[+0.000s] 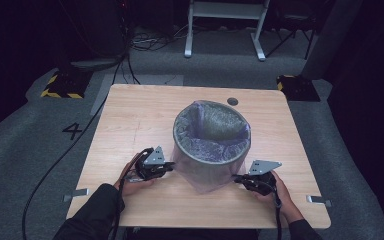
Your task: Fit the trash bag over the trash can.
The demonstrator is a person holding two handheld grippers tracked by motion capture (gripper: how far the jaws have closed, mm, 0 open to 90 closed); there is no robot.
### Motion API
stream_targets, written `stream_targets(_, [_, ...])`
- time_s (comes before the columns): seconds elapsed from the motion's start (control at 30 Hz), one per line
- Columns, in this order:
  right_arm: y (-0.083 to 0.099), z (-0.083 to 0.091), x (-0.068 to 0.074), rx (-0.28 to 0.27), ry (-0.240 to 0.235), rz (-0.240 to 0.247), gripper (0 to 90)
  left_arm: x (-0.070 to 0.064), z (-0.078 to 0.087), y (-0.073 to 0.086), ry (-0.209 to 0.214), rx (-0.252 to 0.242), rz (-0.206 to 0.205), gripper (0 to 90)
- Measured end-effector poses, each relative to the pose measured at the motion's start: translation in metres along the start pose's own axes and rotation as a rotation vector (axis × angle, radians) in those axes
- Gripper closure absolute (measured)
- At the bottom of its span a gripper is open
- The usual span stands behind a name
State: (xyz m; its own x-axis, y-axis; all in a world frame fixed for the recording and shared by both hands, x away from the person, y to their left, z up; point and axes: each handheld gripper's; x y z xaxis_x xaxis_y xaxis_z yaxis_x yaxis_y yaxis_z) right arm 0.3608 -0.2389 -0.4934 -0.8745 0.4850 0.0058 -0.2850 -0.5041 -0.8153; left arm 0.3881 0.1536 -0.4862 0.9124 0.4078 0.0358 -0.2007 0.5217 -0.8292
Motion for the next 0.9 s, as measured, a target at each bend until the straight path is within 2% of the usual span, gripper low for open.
stream_targets(0.07, [0.002,0.001,-0.001,0.001,-0.002,-0.007,89.9,0.001,0.002,0.001,0.002,-0.014,0.009,82.3])
stream_targets(0.13, [0.004,0.002,-0.002,-0.005,-0.004,-0.022,89.8,0.001,0.005,0.003,-0.004,-0.034,0.025,76.1])
stream_targets(0.23, [0.006,0.005,-0.003,-0.015,0.001,-0.029,89.6,-0.001,0.009,0.005,0.004,-0.041,0.035,61.3])
stream_targets(0.3, [0.008,0.008,-0.004,-0.018,0.006,-0.037,89.6,-0.003,0.013,0.007,0.009,-0.048,0.064,50.7])
stream_targets(0.47, [0.011,0.016,-0.007,-0.041,0.011,-0.056,87.0,-0.007,0.024,0.013,-0.045,-0.040,0.115,21.7])
stream_targets(0.53, [0.013,0.021,-0.008,-0.064,0.011,-0.071,82.2,-0.008,0.029,0.018,-0.041,-0.045,0.128,17.6])
stream_targets(0.7, [0.018,0.032,-0.011,-0.093,0.009,-0.085,67.4,-0.012,0.037,0.029,-0.068,0.001,0.148,15.8])
stream_targets(0.77, [0.021,0.037,-0.012,-0.116,0.009,-0.101,55.5,-0.014,0.041,0.032,-0.071,0.002,0.147,15.6])
stream_targets(0.83, [0.022,0.041,-0.013,-0.122,0.024,-0.120,48.3,-0.016,0.044,0.036,-0.091,0.013,0.155,15.6])
stream_targets(0.9, [0.024,0.047,-0.016,-0.132,0.040,-0.134,38.8,-0.016,0.047,0.039,-0.092,0.016,0.171,15.6])
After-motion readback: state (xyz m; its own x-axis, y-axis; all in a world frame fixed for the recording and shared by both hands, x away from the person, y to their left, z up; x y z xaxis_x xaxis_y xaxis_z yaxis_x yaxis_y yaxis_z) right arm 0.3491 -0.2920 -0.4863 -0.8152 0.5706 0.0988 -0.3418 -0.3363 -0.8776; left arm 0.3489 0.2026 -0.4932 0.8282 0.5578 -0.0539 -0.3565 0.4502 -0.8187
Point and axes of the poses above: each handheld gripper's, and its own axes: z roughly backward along the jaws, y roughly out of its underside, x roughly to its left, and after that the axes turned 4 degrees about -x, right-handed
